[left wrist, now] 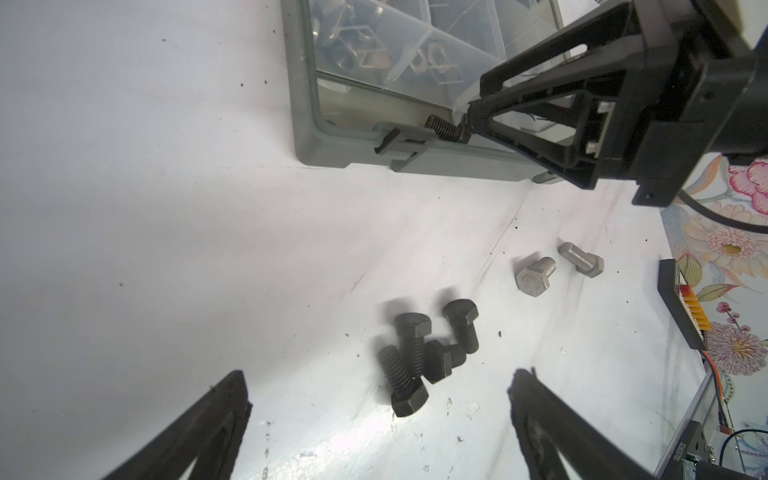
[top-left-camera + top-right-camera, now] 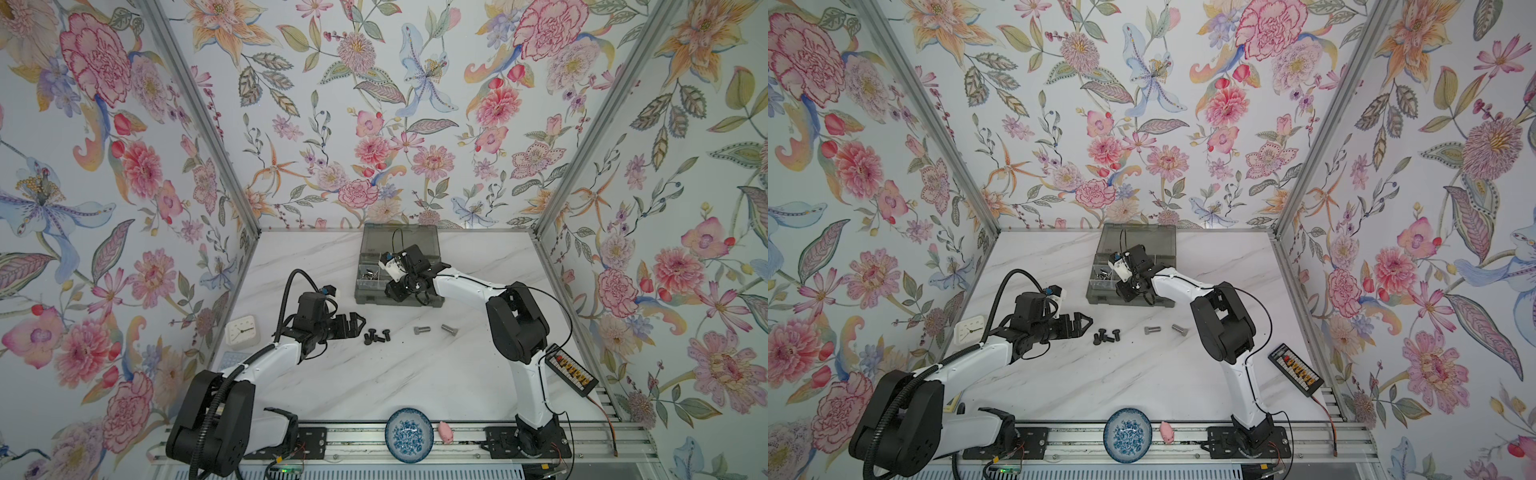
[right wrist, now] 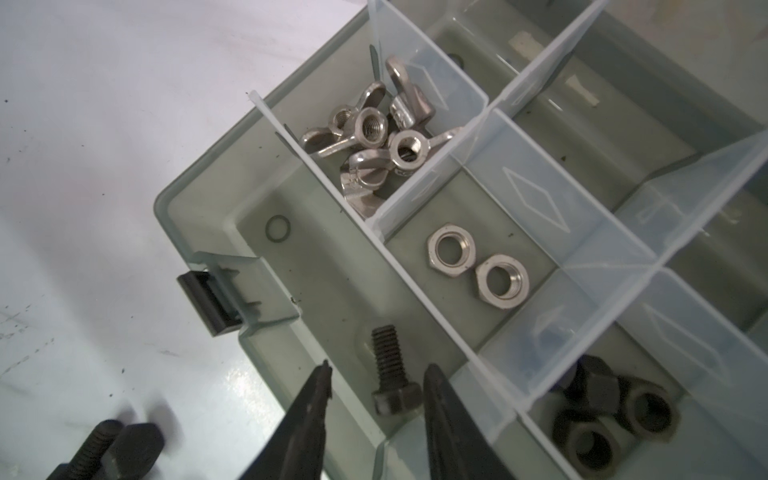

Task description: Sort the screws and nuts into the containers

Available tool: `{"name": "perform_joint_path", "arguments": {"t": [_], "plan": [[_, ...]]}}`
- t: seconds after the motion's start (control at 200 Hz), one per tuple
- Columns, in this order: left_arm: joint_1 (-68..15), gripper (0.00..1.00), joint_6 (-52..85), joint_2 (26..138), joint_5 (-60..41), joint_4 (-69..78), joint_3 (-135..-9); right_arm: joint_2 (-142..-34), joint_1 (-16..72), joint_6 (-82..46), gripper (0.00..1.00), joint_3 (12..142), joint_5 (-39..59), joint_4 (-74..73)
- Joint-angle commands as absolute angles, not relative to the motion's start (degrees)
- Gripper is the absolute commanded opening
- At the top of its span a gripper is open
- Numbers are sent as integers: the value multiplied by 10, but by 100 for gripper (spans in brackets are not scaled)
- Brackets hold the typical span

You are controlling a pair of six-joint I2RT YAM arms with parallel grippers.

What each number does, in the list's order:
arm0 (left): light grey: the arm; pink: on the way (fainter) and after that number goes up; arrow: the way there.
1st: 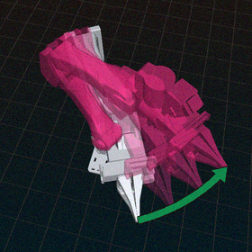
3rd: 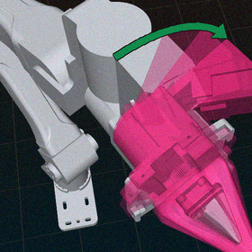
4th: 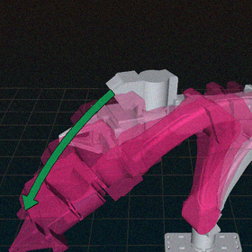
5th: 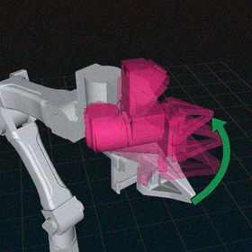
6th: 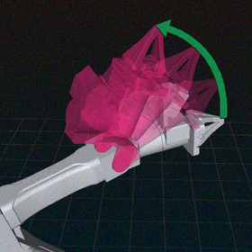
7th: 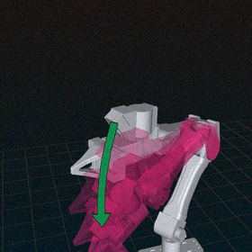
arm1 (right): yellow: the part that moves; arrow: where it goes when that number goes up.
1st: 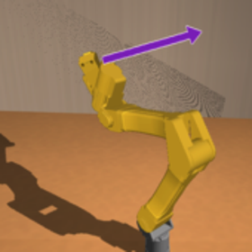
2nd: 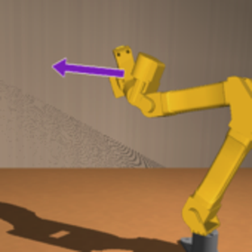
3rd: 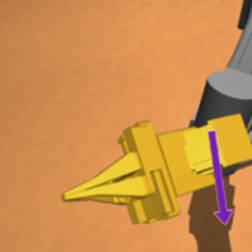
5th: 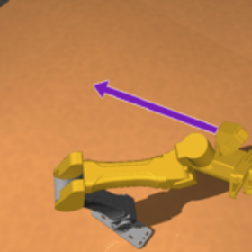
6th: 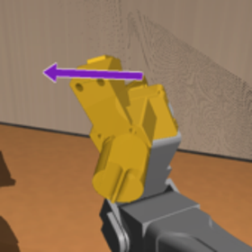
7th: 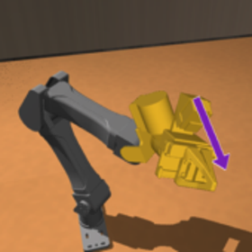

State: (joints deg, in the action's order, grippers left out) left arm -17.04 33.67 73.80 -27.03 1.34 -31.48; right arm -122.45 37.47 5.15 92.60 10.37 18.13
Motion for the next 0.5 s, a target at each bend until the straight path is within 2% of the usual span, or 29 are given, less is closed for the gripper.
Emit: {"name": "perform_joint_path", "arguments": {"t": [0.0, 0.285, 0.49], "plan": [[-188, 99, 336, 729, -246, -15, -314, -1191, 375, 51, 43, 932, 91, 184], [-233, 99, 336, 721, -191, -76, -323, -1121, 375, 44, 48, 890, 92, 184], [-266, 95, 343, 751, -153, -92, -334, -1087, 375, 34, 49, 852, 92, 179]]}}
